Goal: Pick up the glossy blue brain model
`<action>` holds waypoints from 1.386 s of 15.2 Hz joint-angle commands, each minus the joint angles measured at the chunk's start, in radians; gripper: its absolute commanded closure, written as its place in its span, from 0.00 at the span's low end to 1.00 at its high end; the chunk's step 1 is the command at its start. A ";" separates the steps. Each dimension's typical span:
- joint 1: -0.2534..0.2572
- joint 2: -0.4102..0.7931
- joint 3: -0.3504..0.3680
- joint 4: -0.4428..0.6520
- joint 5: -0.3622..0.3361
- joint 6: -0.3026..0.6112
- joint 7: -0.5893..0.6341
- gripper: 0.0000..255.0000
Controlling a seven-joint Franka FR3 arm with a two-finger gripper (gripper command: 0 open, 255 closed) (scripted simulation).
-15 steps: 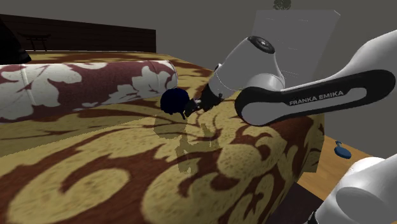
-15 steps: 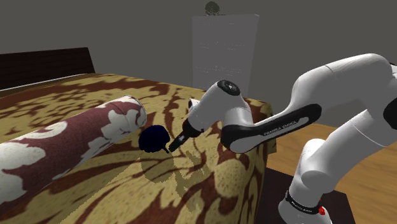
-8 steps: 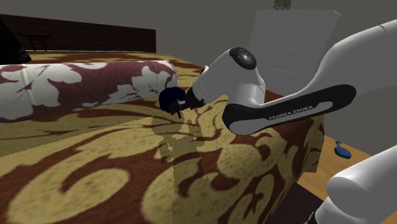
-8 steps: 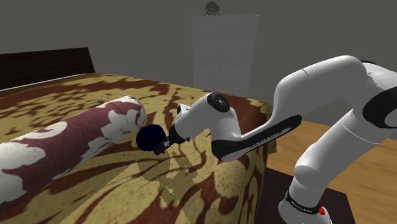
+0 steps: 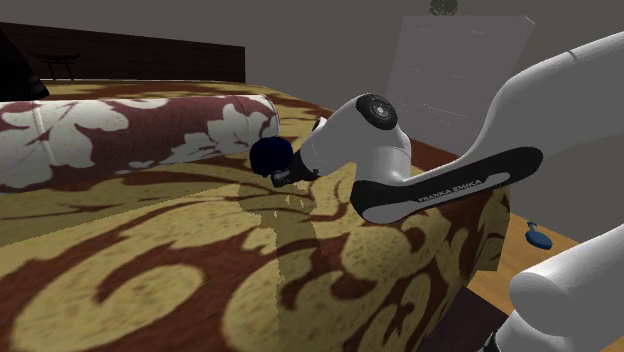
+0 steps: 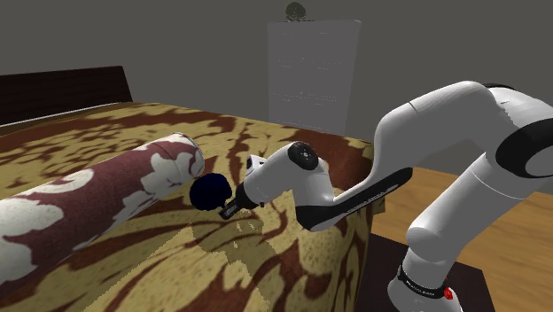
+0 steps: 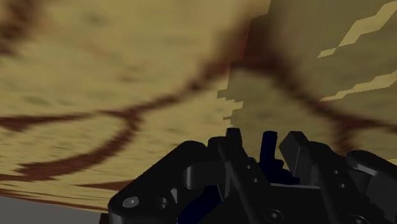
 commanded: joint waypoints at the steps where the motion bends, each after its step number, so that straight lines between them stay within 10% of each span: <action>1: -0.002 0.001 0.002 -0.002 -0.002 0.001 0.002 1.00; 8: 0.000 0.000 0.000 -0.002 0.000 0.001 0.000 1.00; 21: 0.173 -0.058 -0.164 0.087 0.181 -0.155 -0.186 1.00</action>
